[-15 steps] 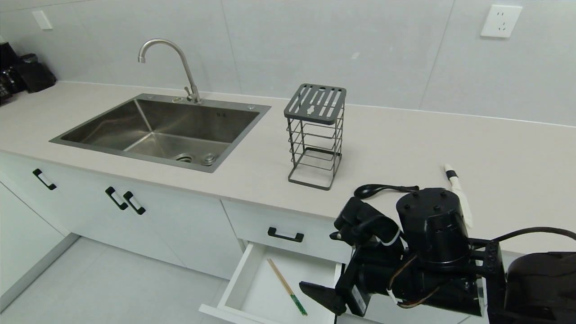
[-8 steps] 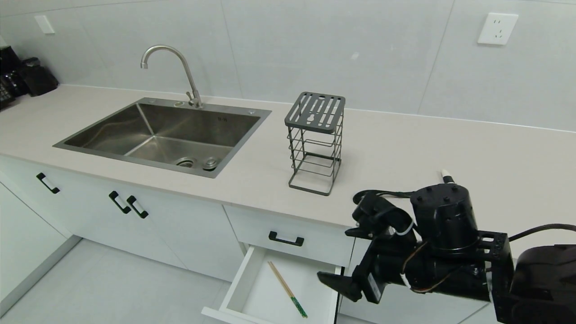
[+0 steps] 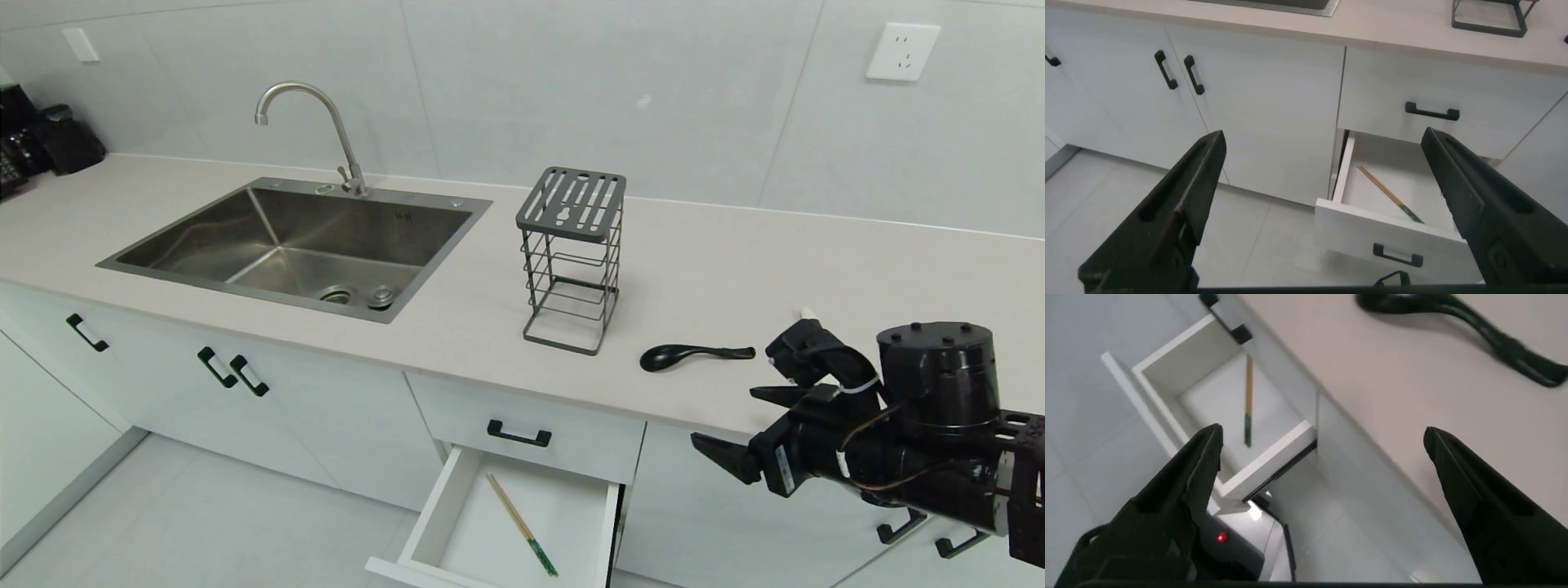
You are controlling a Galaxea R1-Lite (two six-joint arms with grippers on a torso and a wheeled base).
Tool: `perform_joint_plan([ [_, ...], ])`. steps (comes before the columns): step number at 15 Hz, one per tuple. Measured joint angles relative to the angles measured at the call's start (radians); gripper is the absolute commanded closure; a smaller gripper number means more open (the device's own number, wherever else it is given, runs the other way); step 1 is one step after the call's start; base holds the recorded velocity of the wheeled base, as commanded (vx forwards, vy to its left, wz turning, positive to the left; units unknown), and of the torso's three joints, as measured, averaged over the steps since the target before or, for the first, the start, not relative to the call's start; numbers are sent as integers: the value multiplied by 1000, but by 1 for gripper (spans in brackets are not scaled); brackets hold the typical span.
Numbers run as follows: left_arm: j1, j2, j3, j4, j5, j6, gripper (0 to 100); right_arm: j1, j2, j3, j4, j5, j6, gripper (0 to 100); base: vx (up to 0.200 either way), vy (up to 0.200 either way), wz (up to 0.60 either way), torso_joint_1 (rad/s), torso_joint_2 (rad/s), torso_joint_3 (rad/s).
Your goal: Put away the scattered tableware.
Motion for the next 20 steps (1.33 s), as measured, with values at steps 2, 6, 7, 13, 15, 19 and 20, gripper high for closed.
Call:
perform_joint_plan([
  [2,0,0,0,0,0,0,0,-38,-8,-13,-2,2,-1,0,0,0,0,0,0,0],
  [6,0,0,0,0,0,0,0,-147,16,-50,-4,134,-130,0,0,0,0,0,0,0],
  [7,0,0,0,0,0,0,0,-166,40,-67,-3,159,-167,0,0,0,0,0,0,0],
  [13,0,0,0,0,0,0,0,-225,245,-279,-4,237,-203,0,0,0,0,0,0,0],
  [15,0,0,0,0,0,0,0,-235,297,-313,-2,237,-203,0,0,0,0,0,0,0],
  [19,0,0,0,0,0,0,0,-236,370,-384,-1,234,-203,0,0,0,0,0,0,0],
  [20,0,0,0,0,0,0,0,-234,386,-401,0,234,-203,0,0,0,0,0,0,0],
])
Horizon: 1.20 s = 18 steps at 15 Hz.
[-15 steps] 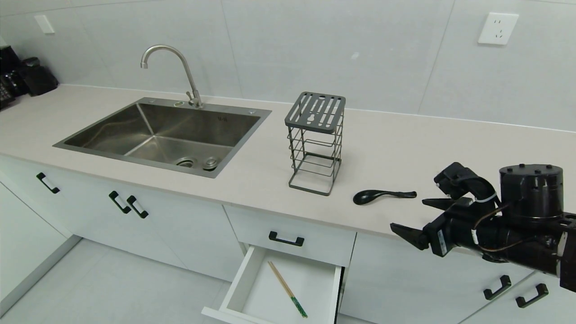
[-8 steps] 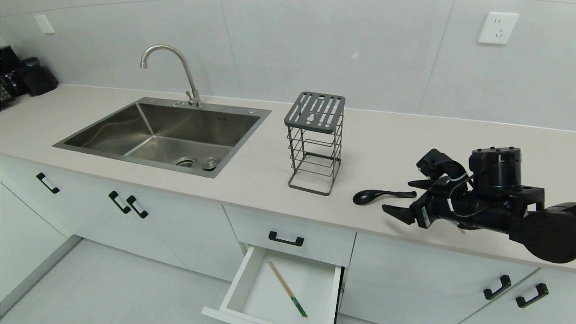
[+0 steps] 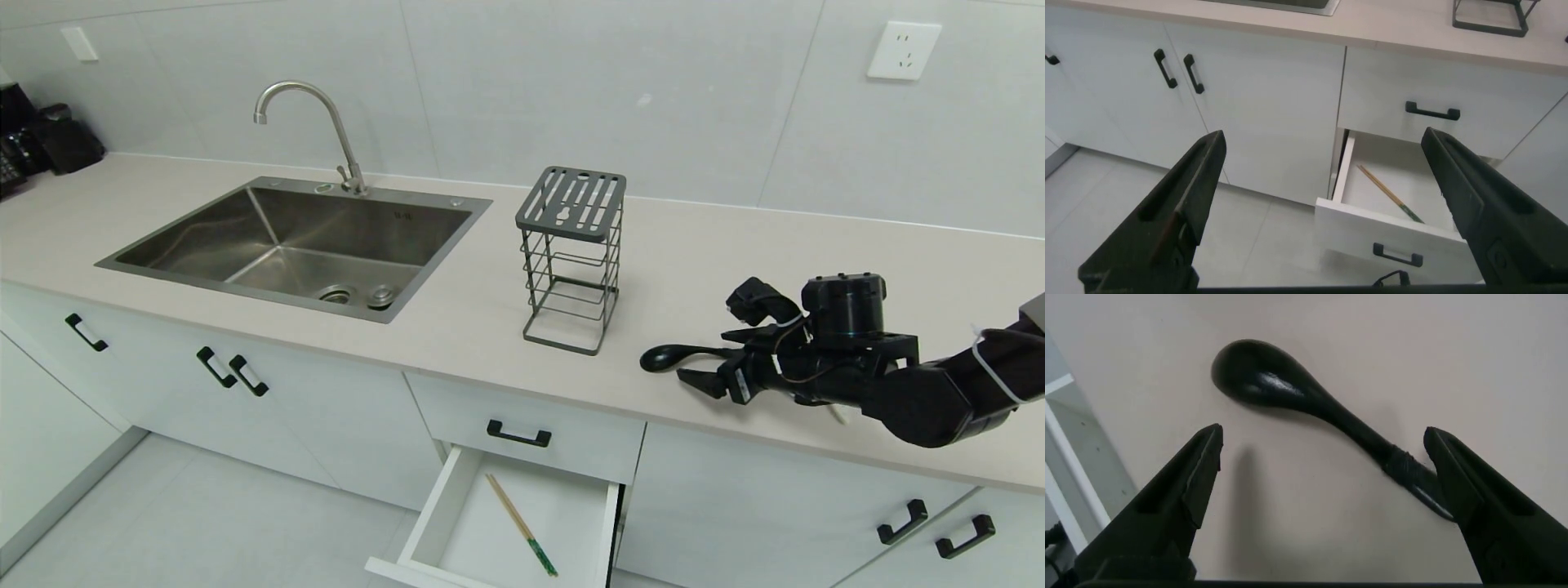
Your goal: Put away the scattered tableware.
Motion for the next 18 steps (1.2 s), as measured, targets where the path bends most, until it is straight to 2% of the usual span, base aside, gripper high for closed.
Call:
perform_joint_plan([
  [8,0,0,0,-1,0,0,0,26,105,-104,5,-17,3,0,0,0,0,0,0,0],
  [9,0,0,0,0,0,0,0,31,109,-107,4,-17,4,100,0,0,0,0,0,0],
  [18,0,0,0,0,0,0,0,60,79,-97,12,-35,5,100,0,0,0,0,0,0],
])
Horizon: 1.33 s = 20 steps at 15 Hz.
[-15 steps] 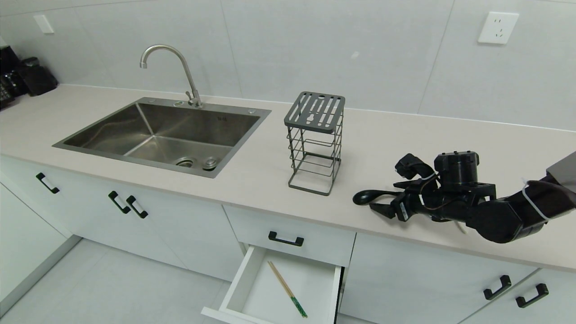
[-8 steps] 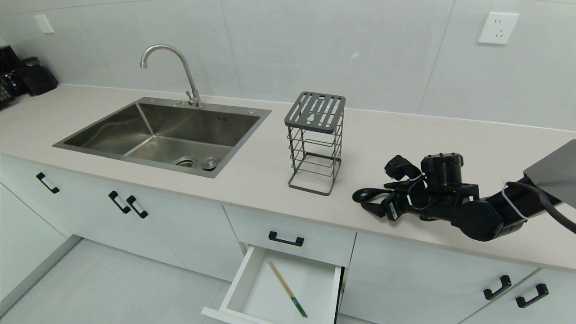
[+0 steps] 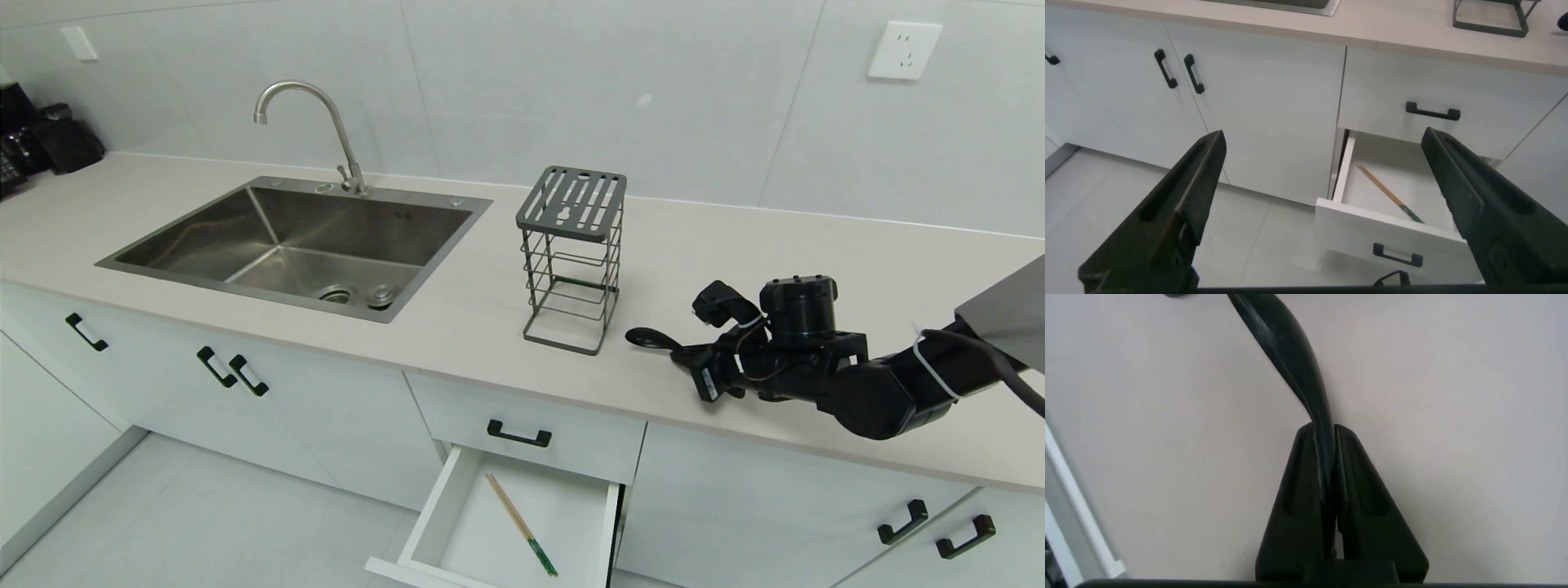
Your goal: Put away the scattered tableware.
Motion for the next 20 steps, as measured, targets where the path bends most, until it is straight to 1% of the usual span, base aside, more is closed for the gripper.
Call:
perform_joint_plan([
  [2,0,0,0,0,0,0,0,16,-27,15,-4,-4,1,100,0,0,0,0,0,0],
  [3,0,0,0,0,0,0,0,37,-47,37,-11,-23,9,100,0,0,0,0,0,0],
  [6,0,0,0,0,0,0,0,149,-125,129,-54,-83,74,100,0,0,0,0,0,0],
  [9,0,0,0,0,0,0,0,206,-207,206,-59,-107,109,100,0,0,0,0,0,0],
  [13,0,0,0,0,0,0,0,255,-352,357,-63,-115,122,100,0,0,0,0,0,0],
  [16,0,0,0,0,0,0,0,324,-451,466,-86,-113,124,100,0,0,0,0,0,0],
  [18,0,0,0,0,0,0,0,348,-486,509,-87,-89,124,100,0,0,0,0,0,0],
  [20,0,0,0,0,0,0,0,369,-502,517,-92,-83,132,100,0,0,0,0,0,0],
])
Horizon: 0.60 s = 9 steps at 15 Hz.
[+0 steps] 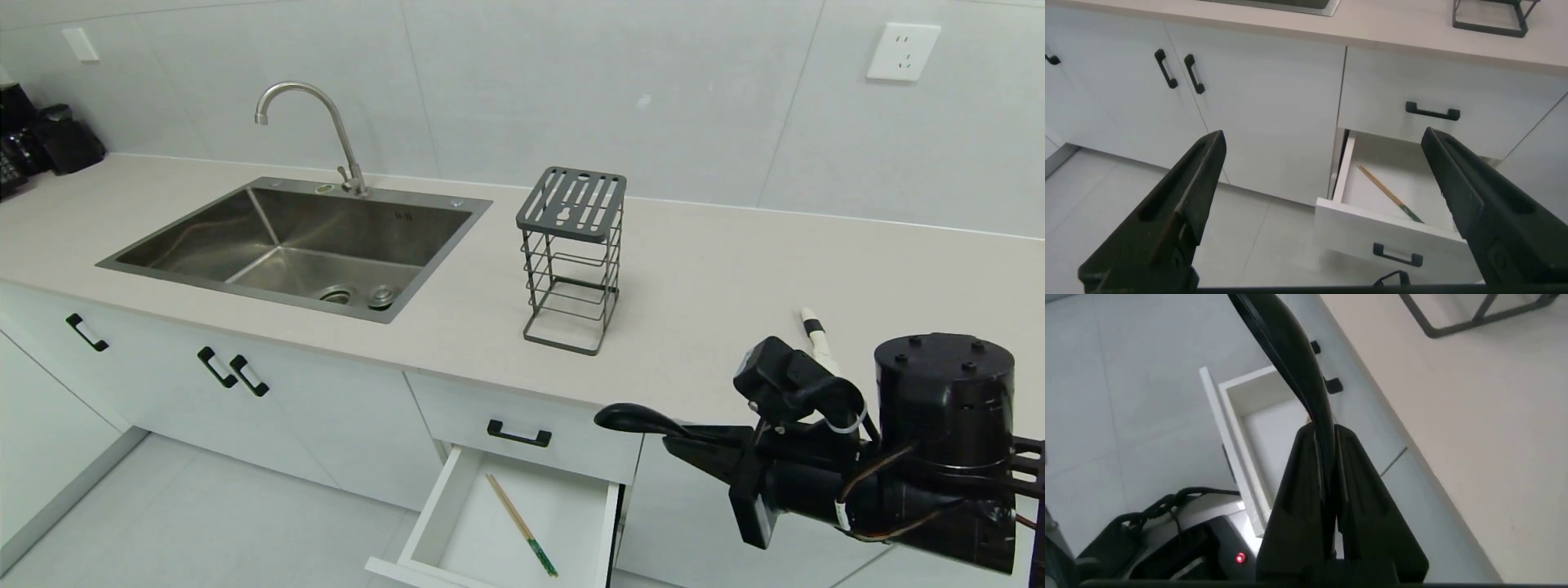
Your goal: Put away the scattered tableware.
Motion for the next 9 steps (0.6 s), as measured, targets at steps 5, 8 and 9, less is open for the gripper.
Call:
perform_joint_plan([
  [5,0,0,0,0,0,0,0,49,-9,-12,-7,-11,165,100,0,0,0,0,0,0],
  [8,0,0,0,1,0,0,0,75,-7,-18,2,-26,183,100,0,0,0,0,0,0],
  [9,0,0,0,1,0,0,0,84,-3,-20,4,-26,183,100,0,0,0,0,0,0],
])
